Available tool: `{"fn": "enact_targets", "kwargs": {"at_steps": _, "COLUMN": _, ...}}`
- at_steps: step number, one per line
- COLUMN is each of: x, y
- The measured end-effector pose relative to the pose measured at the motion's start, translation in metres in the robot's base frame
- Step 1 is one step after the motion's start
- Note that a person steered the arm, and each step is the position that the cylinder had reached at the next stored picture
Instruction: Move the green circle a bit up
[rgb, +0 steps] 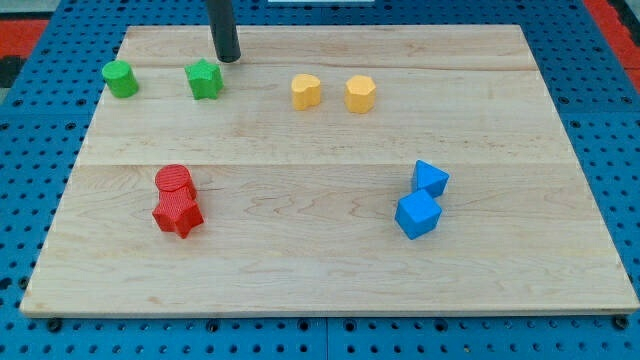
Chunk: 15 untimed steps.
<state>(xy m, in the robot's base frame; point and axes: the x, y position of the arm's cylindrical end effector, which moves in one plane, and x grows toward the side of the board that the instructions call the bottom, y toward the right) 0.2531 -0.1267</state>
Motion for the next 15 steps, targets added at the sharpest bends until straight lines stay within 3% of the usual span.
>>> {"fn": "enact_targets", "kwargs": {"at_steps": 2, "x": 0.01, "y": -0.04}}
{"fn": "enact_targets", "kwargs": {"at_steps": 3, "x": 0.041, "y": 0.007}}
{"fn": "enact_targets", "kwargs": {"at_steps": 4, "x": 0.037, "y": 0.023}}
{"fn": "enact_targets", "kwargs": {"at_steps": 5, "x": -0.011, "y": 0.014}}
{"fn": "enact_targets", "kwargs": {"at_steps": 7, "x": -0.037, "y": -0.156}}
{"fn": "enact_targets", "kwargs": {"at_steps": 8, "x": -0.001, "y": -0.175}}
{"fn": "enact_targets", "kwargs": {"at_steps": 10, "x": 0.045, "y": -0.129}}
{"fn": "enact_targets", "kwargs": {"at_steps": 11, "x": 0.039, "y": -0.174}}
{"fn": "enact_targets", "kwargs": {"at_steps": 13, "x": 0.148, "y": -0.146}}
{"fn": "enact_targets", "kwargs": {"at_steps": 14, "x": 0.117, "y": -0.101}}
{"fn": "enact_targets", "kwargs": {"at_steps": 15, "x": 0.092, "y": -0.104}}
